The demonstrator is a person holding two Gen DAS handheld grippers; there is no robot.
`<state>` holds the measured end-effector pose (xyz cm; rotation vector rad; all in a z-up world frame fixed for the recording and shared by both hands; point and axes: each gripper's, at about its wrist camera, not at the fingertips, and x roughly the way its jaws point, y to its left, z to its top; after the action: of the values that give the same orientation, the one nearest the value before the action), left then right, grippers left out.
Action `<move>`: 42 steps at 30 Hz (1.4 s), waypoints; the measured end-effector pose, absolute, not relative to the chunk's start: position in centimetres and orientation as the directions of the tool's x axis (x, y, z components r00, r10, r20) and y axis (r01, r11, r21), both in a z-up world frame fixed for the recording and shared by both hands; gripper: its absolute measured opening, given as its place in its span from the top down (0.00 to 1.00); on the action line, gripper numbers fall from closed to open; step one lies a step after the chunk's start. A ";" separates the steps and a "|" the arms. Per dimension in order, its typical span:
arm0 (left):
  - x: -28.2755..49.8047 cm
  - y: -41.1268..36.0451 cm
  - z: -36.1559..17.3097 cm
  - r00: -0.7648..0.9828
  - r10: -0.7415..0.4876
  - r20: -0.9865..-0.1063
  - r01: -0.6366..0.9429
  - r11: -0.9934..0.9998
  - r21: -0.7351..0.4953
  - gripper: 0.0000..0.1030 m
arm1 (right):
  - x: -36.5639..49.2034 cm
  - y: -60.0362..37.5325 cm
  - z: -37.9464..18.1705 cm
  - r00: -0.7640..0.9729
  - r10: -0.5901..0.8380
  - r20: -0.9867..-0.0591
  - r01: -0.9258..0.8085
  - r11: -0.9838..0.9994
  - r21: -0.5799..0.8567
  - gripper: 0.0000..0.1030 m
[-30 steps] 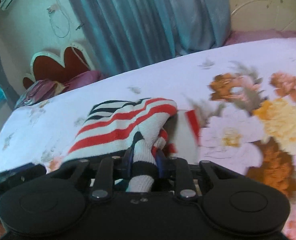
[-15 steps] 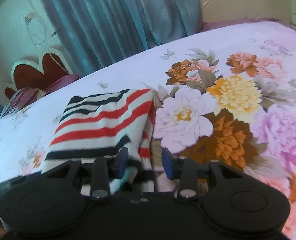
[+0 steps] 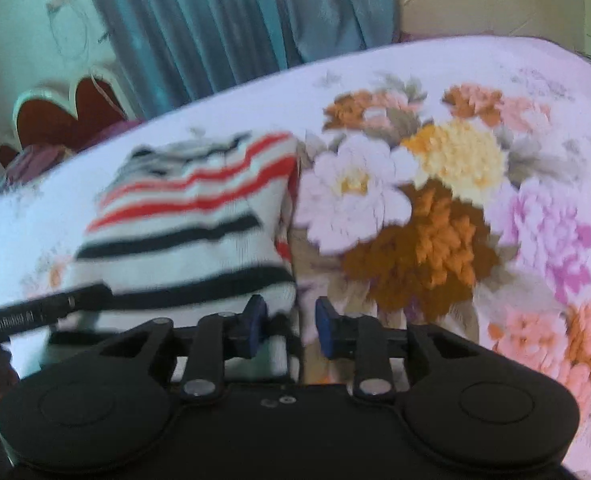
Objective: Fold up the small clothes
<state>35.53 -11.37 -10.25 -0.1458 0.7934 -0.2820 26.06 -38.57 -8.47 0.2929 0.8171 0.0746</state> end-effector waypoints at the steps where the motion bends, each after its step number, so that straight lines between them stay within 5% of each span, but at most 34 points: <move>1: 35.6 -11.3 -9.9 0.672 -0.306 -0.674 0.194 0.952 -0.238 0.20 | 26.3 -38.7 -8.0 0.695 0.179 -0.696 0.049 0.954 0.294 0.71; 10: 38.7 -12.7 -7.3 0.718 -0.259 -0.646 0.163 0.965 -0.206 0.20 | 30.8 -36.6 -5.4 0.747 0.180 -0.640 -0.003 0.963 0.268 0.71; 19: 40.4 -14.2 -9.9 0.671 -0.206 -0.712 0.134 0.979 -0.156 0.20 | 33.7 -35.6 -8.8 0.684 0.112 -0.721 0.000 0.988 0.154 0.71; 42: 47.8 -14.3 -9.9 0.674 -0.163 -0.721 0.055 0.984 -0.171 0.20 | 41.5 -36.6 -8.0 0.698 0.163 -0.698 0.007 0.972 0.235 0.69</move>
<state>47.84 -14.34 -9.87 -0.1395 0.8229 -0.1226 41.52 -36.62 -7.97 0.2271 0.7957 0.0877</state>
